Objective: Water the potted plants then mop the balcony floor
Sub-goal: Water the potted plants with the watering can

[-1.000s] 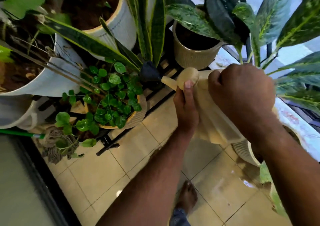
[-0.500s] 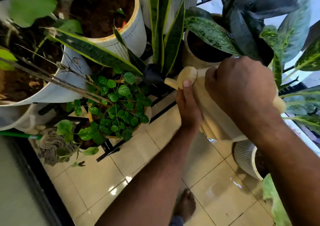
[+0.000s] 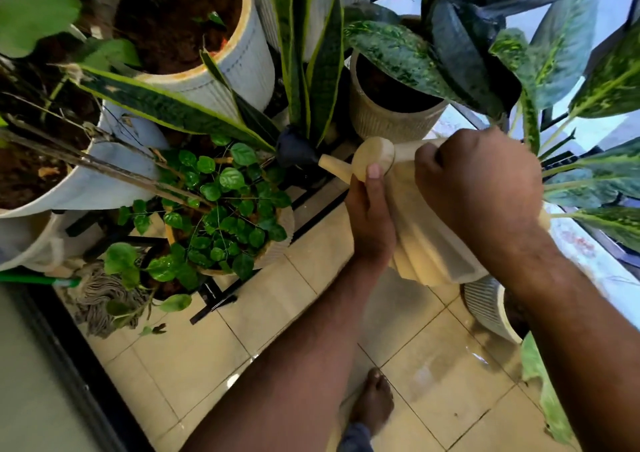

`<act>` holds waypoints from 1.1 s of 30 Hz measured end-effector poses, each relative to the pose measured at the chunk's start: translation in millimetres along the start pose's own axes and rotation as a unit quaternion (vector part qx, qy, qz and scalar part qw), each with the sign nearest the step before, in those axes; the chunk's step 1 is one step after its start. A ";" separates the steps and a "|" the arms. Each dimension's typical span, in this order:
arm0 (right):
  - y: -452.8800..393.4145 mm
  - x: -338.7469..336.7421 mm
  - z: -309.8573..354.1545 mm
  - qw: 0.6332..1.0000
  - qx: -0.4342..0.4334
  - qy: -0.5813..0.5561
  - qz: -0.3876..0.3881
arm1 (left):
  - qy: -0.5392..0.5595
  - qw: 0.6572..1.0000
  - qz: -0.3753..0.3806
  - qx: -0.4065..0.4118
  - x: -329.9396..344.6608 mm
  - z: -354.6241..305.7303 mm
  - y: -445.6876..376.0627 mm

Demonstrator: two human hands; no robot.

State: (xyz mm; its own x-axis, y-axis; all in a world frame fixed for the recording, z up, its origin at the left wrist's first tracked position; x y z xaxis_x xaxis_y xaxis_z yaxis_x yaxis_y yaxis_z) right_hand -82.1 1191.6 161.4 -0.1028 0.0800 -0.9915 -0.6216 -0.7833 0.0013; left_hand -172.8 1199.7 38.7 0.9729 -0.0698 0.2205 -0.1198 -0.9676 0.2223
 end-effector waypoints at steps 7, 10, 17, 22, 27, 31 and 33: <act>23.9 5.9 -49.2 0.995 0.082 -0.061 0.002 | -0.089 0.993 0.068 0.041 12.6 10.4 15.9; 34.7 5.2 -67.2 0.989 0.119 -0.084 -0.005 | -0.116 0.988 0.087 0.058 21.0 9.3 24.8; 42.8 -16.2 -96.6 0.980 0.152 -0.123 -0.044 | -0.141 0.980 0.123 0.066 53.5 -10.8 36.3; 35.2 -38.6 -106.9 0.982 0.142 -0.097 -0.076 | -0.127 0.979 0.145 0.062 81.5 -23.8 34.0; 12.5 -46.3 -102.7 0.982 0.147 -0.058 -0.106 | -0.095 0.981 0.160 0.047 102.5 -20.5 13.5; -14.2 -41.3 -92.9 0.982 0.159 -0.031 -0.099 | -0.076 0.980 0.185 0.009 112.9 -18.2 -15.5; -30.9 -44.2 -83.0 0.984 0.156 -0.019 -0.087 | -0.079 0.979 0.188 -0.009 113.2 -15.5 -31.8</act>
State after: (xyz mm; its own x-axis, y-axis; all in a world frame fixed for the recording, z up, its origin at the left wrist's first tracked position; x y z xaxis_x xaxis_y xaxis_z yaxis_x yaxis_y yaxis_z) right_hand 6.0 1161.1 194.4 0.0003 0.2240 -0.9746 -0.8403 -0.5283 -0.1217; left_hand -61.9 1226.4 71.4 0.8776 -0.4585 0.1400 -0.4776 -0.8617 0.1713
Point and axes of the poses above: each hand's wrist, its own y-axis away from the middle knuckle, its own x-axis out of the palm, z = x × y, the point moved 1 cm from there along -y, towards the middle knuckle, and after that the axes turned 6 degrees about x, right-handed, at the moved point
